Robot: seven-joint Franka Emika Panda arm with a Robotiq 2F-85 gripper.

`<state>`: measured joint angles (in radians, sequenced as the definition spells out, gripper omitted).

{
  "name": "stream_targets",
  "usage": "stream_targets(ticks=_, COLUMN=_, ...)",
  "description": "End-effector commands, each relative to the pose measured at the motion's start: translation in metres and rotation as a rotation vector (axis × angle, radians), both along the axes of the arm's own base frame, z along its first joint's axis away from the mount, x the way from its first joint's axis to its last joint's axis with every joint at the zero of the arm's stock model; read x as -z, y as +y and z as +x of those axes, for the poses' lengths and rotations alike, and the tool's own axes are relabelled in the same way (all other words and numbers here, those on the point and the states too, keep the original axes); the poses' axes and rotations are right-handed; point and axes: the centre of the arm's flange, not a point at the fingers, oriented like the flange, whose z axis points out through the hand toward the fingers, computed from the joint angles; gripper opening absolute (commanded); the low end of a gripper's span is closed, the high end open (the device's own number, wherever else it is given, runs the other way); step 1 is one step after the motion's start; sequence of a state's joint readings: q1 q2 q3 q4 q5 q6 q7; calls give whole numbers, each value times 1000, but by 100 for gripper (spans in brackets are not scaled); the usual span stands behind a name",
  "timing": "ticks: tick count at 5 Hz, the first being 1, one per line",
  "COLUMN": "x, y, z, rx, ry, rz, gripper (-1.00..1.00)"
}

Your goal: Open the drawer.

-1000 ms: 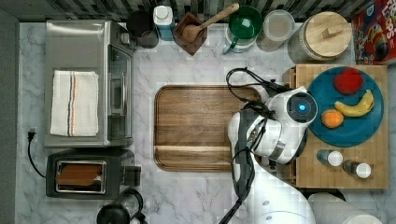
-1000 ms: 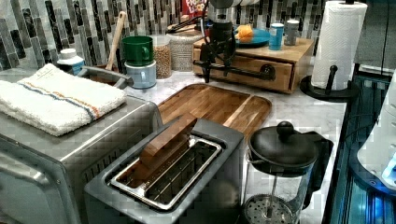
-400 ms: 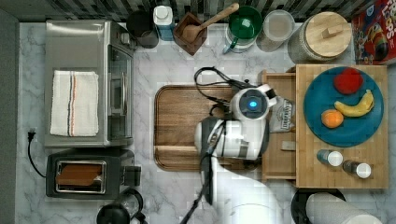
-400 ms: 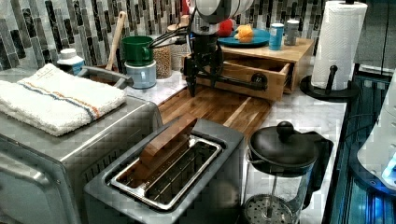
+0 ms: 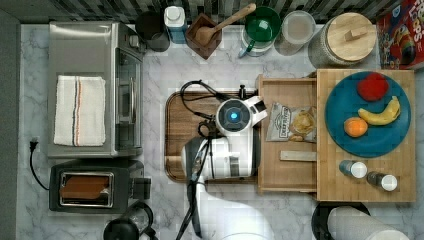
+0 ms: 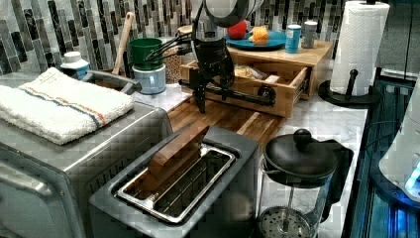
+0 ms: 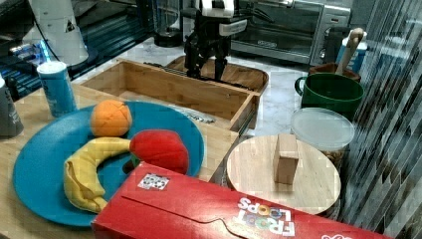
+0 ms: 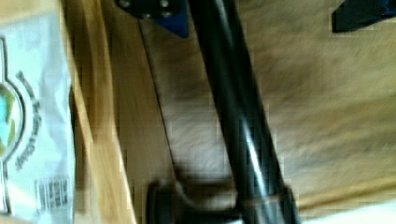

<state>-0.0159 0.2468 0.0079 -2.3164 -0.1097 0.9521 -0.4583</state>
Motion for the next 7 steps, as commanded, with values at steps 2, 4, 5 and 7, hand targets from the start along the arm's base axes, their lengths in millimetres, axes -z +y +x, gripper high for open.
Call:
stream_targets(ticks=2, x=-23, y=49, z=5, rx=80, ry=-35, rz=40, gripper=100)
stream_targets(ticks=4, x=-23, y=49, z=5, rx=79, ry=-35, rz=40, gripper=100)
stream_targets(ticks=5, x=-23, y=48, z=5, rx=79, ry=-35, rz=40, gripper=100)
stream_targets(ticks=7, x=-23, y=49, z=5, rx=80, ry=-35, rz=40, gripper=100)
